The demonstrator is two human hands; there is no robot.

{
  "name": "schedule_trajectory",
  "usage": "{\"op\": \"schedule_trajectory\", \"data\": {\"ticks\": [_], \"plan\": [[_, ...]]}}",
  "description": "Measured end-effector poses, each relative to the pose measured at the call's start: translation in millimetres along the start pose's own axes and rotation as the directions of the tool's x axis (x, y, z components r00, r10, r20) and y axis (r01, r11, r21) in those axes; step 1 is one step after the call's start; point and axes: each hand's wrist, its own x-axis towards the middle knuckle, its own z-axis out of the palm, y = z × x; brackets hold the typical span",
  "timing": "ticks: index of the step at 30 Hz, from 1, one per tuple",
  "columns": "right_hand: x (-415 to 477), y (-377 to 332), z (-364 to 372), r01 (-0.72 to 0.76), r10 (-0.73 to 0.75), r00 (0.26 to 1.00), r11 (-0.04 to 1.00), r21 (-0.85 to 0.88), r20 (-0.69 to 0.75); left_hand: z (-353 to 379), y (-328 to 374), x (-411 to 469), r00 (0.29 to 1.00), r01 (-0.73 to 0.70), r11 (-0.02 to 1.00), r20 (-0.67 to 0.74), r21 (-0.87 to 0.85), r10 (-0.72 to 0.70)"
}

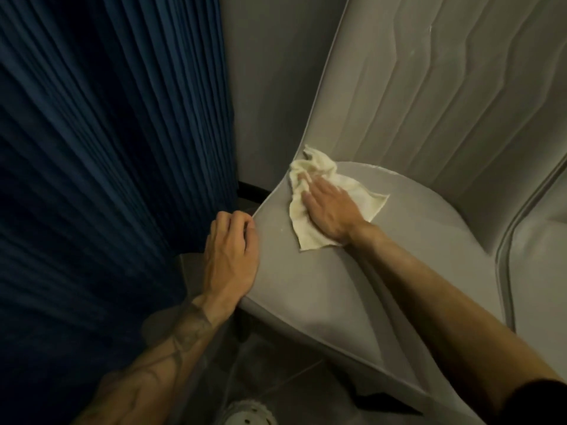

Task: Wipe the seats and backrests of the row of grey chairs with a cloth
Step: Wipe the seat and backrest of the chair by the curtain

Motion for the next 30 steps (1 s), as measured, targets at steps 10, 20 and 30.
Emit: {"op": "schedule_trajectory", "data": {"ticks": [10,20,30], "plan": [[-49,-21,21,0.204,-0.206,0.977,0.978,0.045,0.05,-7,3,2,0.998,0.006,1.0,0.062,0.022,-0.008],[-78,-63,31,0.356,-0.36,0.929,0.933,0.052,0.09,-6,-17,-2,0.945,0.286,0.95,0.201,-0.128,-0.258],[-117,-70,42,0.32,-0.317,0.943,0.947,-0.02,0.101,-4,-16,1,0.932,0.324,0.941,0.204,-0.097,-0.3]]}}
